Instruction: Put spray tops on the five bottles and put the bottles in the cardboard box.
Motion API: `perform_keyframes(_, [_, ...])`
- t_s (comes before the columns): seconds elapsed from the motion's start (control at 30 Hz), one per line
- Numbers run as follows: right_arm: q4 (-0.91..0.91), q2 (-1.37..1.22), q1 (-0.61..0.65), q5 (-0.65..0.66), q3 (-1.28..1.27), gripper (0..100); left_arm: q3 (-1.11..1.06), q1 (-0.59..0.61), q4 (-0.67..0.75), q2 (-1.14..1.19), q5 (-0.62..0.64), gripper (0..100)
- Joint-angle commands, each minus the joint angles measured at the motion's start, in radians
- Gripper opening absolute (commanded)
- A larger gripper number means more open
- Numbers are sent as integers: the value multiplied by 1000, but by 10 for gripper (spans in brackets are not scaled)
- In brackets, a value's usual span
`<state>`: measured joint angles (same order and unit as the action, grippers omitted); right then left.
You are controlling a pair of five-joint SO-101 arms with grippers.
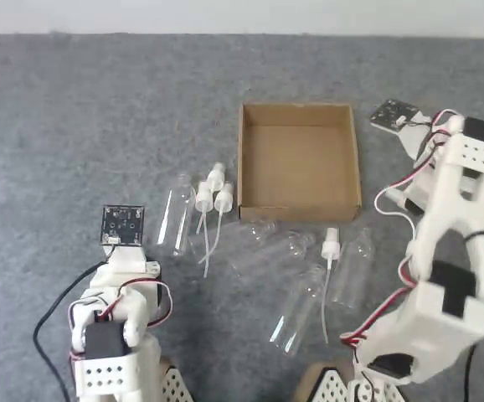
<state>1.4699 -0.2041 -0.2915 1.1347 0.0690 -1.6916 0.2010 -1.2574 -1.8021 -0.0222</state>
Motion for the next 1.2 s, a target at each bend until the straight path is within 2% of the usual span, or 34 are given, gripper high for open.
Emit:
perform_keyframes(0.0, [-125, -61, 4, 14, 12, 177, 7, -2, -5, -18, 5, 12])
perform_keyframes(0.43, [-217, -254, 12, 9, 12, 164, 7, -2, -5, -18, 5, 12])
perform_keyframes(0.53, [-209, -252, 7, -8, 12, 77, 7, -2, -5, -18, 5, 12])
perform_keyframes(0.6, [-209, -242, -5, -74, 12, 14, 7, -2, -5, -18, 5, 12])
perform_keyframes(0.67, [-205, -217, -10, -124, 12, 11, 7, -2, -5, -18, 5, 12])
perform_keyframes(0.8, [-110, -139, -18, -164, 14, 13, 7, -2, -5, -18, 5, 12])
perform_keyframes(1.0, [28, 42, 7, -321, 14, 6, 7, -2, -5, -18, 5, 12])
perform_keyframes(1.17, [168, 205, 134, -422, 12, 6, 7, -2, -5, -18, 5, 12])
